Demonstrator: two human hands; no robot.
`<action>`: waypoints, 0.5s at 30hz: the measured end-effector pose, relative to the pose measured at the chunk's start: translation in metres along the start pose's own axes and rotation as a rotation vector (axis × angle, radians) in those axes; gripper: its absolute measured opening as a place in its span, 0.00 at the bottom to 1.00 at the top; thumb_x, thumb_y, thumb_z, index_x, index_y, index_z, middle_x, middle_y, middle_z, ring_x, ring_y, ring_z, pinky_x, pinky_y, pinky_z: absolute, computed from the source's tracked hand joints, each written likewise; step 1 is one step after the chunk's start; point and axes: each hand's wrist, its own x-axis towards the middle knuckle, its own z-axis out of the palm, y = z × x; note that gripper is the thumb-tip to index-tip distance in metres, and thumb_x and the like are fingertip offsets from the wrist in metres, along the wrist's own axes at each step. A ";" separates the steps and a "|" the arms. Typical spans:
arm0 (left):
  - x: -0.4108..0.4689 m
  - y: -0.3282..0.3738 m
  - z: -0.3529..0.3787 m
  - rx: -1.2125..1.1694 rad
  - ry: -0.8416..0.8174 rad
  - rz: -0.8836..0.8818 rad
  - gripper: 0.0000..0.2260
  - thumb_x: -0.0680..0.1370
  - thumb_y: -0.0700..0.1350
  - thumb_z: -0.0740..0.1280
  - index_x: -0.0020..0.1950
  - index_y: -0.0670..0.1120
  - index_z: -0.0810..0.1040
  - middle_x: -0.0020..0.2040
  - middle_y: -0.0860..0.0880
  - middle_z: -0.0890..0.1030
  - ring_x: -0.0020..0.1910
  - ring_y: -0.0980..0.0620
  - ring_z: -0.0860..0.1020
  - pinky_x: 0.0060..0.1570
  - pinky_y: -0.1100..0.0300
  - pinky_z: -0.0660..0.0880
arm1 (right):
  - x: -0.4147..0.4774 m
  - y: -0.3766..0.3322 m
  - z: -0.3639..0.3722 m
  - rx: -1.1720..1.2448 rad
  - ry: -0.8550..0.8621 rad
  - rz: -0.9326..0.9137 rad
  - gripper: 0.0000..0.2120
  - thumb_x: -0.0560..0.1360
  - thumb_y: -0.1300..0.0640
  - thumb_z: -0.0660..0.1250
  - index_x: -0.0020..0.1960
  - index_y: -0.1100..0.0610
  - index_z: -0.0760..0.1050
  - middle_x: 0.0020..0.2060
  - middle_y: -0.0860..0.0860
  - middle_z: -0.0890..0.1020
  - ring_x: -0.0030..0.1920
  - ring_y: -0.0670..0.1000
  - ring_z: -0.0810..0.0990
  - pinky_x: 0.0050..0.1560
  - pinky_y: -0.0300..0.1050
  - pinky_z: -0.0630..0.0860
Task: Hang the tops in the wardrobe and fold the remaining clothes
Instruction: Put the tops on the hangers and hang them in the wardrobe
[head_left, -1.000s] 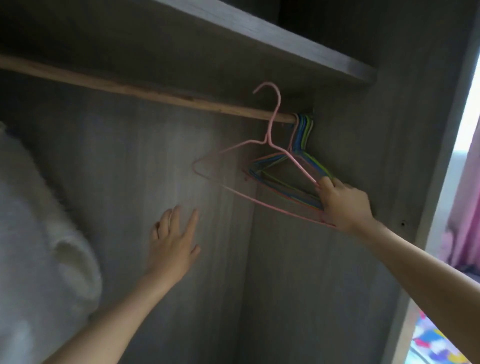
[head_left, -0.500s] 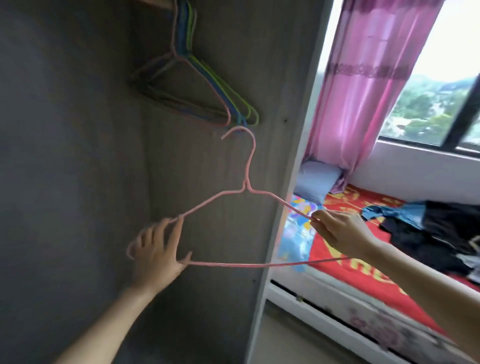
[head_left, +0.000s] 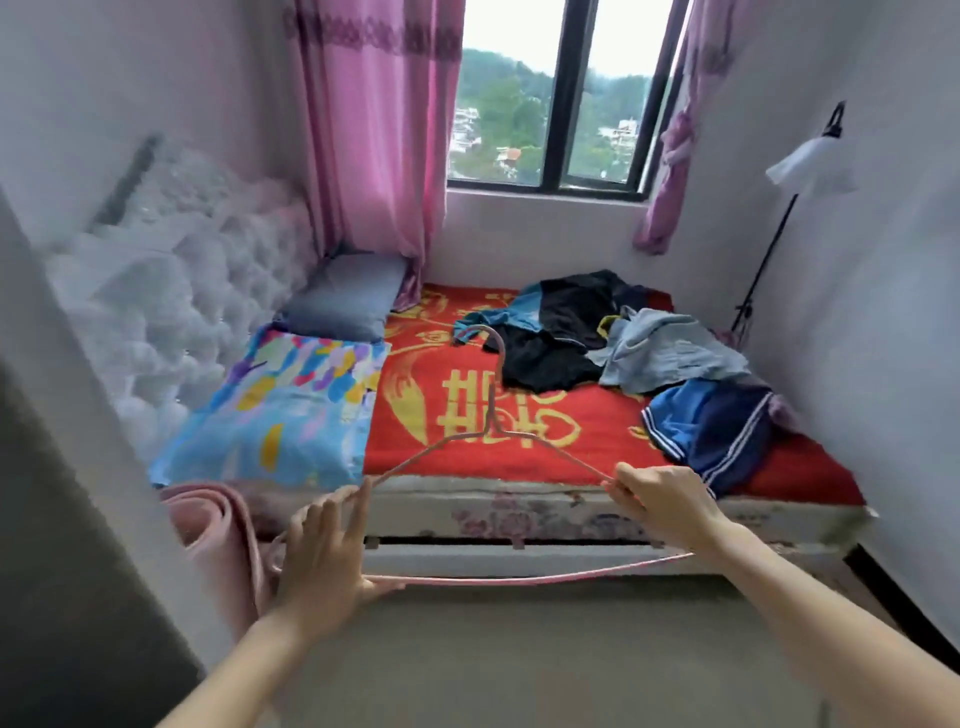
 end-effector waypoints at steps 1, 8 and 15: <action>0.014 0.016 0.014 -0.039 -0.039 0.015 0.55 0.54 0.73 0.67 0.71 0.41 0.59 0.56 0.41 0.69 0.53 0.42 0.69 0.52 0.46 0.65 | -0.011 0.019 0.003 -0.023 -0.018 0.030 0.12 0.72 0.49 0.57 0.33 0.54 0.67 0.18 0.48 0.73 0.16 0.52 0.71 0.17 0.35 0.57; 0.086 0.103 0.095 -0.307 -0.289 0.109 0.53 0.60 0.80 0.53 0.70 0.41 0.68 0.58 0.47 0.74 0.56 0.47 0.74 0.49 0.43 0.76 | -0.089 0.118 0.035 -0.059 -0.198 0.280 0.16 0.73 0.46 0.55 0.31 0.54 0.68 0.18 0.48 0.72 0.16 0.50 0.71 0.20 0.38 0.53; 0.176 0.153 0.148 -0.849 -0.217 -0.200 0.15 0.73 0.32 0.69 0.50 0.52 0.79 0.43 0.53 0.82 0.43 0.62 0.80 0.44 0.70 0.75 | -0.109 0.181 0.068 0.040 -0.294 0.421 0.09 0.72 0.47 0.57 0.35 0.49 0.64 0.18 0.45 0.73 0.17 0.47 0.71 0.22 0.34 0.51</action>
